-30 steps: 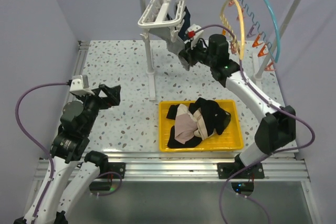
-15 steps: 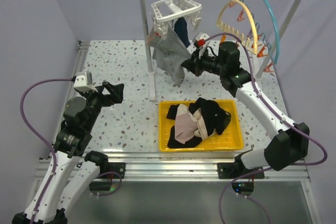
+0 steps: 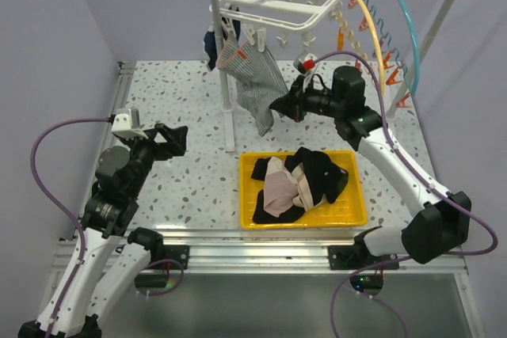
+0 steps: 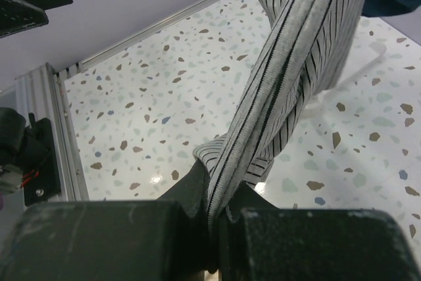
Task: Remove the underwear clipped to the hanger
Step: Adjust the underwear on the hanger.
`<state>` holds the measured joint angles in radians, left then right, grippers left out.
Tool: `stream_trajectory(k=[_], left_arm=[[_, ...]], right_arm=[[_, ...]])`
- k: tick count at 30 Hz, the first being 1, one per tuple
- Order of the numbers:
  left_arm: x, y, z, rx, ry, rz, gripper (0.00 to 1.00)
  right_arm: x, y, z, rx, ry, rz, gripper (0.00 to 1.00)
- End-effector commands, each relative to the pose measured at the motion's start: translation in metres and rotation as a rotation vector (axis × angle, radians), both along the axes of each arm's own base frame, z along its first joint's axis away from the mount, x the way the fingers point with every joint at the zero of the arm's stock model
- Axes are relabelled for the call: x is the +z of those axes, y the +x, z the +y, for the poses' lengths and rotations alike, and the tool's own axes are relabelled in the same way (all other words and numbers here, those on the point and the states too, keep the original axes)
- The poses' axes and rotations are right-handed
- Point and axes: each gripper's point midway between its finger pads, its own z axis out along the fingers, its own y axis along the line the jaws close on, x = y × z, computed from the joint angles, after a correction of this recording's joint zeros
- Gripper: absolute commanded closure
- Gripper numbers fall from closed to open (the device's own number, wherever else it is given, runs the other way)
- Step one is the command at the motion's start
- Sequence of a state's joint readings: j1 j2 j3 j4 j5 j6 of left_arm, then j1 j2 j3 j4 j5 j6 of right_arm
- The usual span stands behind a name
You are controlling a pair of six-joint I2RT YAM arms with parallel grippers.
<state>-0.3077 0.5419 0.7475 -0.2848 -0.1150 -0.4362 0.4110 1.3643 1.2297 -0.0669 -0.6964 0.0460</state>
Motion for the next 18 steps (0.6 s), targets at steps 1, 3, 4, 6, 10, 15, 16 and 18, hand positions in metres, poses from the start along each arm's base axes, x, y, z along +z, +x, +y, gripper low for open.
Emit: stream_trajectory(k=[1,3,4,6,10,15,16,18], left_arm=[[0.023,0.001,0.0,-0.006,-0.005,-0.078,0.0],[0.024,0.001,-0.001,-0.011,-0.006,-0.079,0.0],[0.025,0.001,-0.001,-0.011,-0.006,-0.08,0.0],[0.026,0.001,-0.001,-0.012,-0.003,-0.08,0.0],[0.032,-0.001,0.0,-0.014,-0.004,-0.09,0.0],[0.032,-0.003,0.0,-0.014,-0.007,-0.09,0.0],[0.032,-0.003,0.0,-0.015,-0.008,-0.09,0.0],[0.032,-0.003,-0.001,-0.021,-0.011,-0.089,0.0]], right_arm=[[0.01,-0.002,-0.006,-0.052,0.031,0.011,1.0],[0.004,-0.003,-0.006,-0.055,0.025,0.031,1.0],[0.005,-0.003,-0.006,-0.052,0.029,0.029,1.0],[0.006,-0.006,-0.006,-0.047,0.04,0.029,1.0],[0.02,-0.004,-0.016,-0.102,0.023,-0.021,1.0],[0.052,-0.001,-0.044,-0.206,0.055,-0.083,1.0],[0.056,-0.001,-0.049,-0.216,0.058,-0.09,1.0],[0.071,-0.005,-0.06,-0.237,0.071,-0.125,1.0]])
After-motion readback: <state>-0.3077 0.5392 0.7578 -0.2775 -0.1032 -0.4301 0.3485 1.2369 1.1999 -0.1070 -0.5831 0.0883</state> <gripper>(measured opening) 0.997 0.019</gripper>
